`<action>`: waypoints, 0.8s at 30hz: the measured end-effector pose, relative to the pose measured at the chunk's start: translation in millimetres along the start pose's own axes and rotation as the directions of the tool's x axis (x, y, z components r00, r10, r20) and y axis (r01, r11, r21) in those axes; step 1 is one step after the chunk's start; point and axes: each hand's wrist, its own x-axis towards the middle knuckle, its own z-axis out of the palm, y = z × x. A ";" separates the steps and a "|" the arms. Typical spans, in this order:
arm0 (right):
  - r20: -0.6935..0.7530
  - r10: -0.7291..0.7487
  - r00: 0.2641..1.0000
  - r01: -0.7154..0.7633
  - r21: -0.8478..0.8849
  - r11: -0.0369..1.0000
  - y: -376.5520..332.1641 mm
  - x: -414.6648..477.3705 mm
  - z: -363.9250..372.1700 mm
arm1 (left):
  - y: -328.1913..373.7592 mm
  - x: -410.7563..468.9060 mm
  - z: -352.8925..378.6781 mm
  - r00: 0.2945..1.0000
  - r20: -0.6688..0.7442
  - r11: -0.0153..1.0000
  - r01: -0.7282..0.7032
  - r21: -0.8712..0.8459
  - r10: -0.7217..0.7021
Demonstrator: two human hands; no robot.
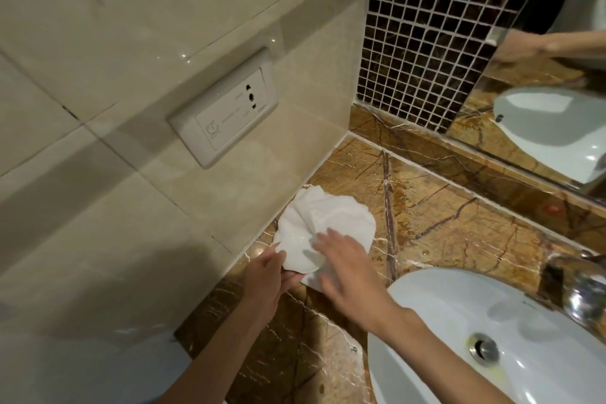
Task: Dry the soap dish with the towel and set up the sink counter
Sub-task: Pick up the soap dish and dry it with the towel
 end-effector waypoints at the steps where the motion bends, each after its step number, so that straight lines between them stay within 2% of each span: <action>1: 0.085 -0.061 0.995 0.068 -0.077 0.995 -3.7 -0.2 5.9 | -1.3 -1.4 2.5 1.000 0.009 1.000 -0.007 -0.009 0.007; 4: 0.076 -0.121 0.990 0.134 -0.198 0.971 -2.5 4.2 12.0 | -2.0 -4.0 4.4 0.999 0.034 0.999 -0.007 -0.033 0.008; 8: 0.007 -0.116 0.993 0.116 -0.134 0.984 3.6 11.3 12.7 | 1.2 -2.4 -4.8 0.995 0.097 0.999 0.037 0.014 -0.038; 11: -0.019 -0.007 1.000 0.008 0.055 0.998 4.7 19.0 11.4 | 6.3 0.4 -10.2 0.983 0.162 0.990 0.072 0.121 -0.091; 13: 0.007 0.126 0.992 -0.124 0.216 0.968 5.2 23.2 11.4 | 9.2 4.2 -14.7 0.980 0.191 0.971 0.011 0.237 -0.058; 14: 0.052 0.203 0.978 -0.209 0.297 0.931 5.5 25.5 10.3 | 11.0 5.6 -18.2 0.976 0.219 0.952 -0.054 0.303 -0.015; 16: 0.182 0.326 0.927 -0.373 0.517 0.771 5.3 32.2 4.1 | 14.4 7.4 -24.8 0.943 0.324 0.892 -0.207 0.401 0.074; 18: 0.256 0.362 0.896 -0.435 0.663 0.608 8.4 40.4 -2.7 | 18.3 6.1 -29.2 0.915 0.392 0.877 -0.262 0.403 0.093; 21: 0.299 0.357 0.885 -0.453 0.729 0.513 11.6 50.2 -9.3 | 18.9 5.6 -32.3 0.883 0.465 0.946 -0.204 0.252 0.067; 24: 0.339 0.375 0.863 -0.488 0.753 0.441 13.1 55.4 -5.6 | 16.1 1.6 -25.4 0.876 0.482 0.993 -0.072 0.094 0.018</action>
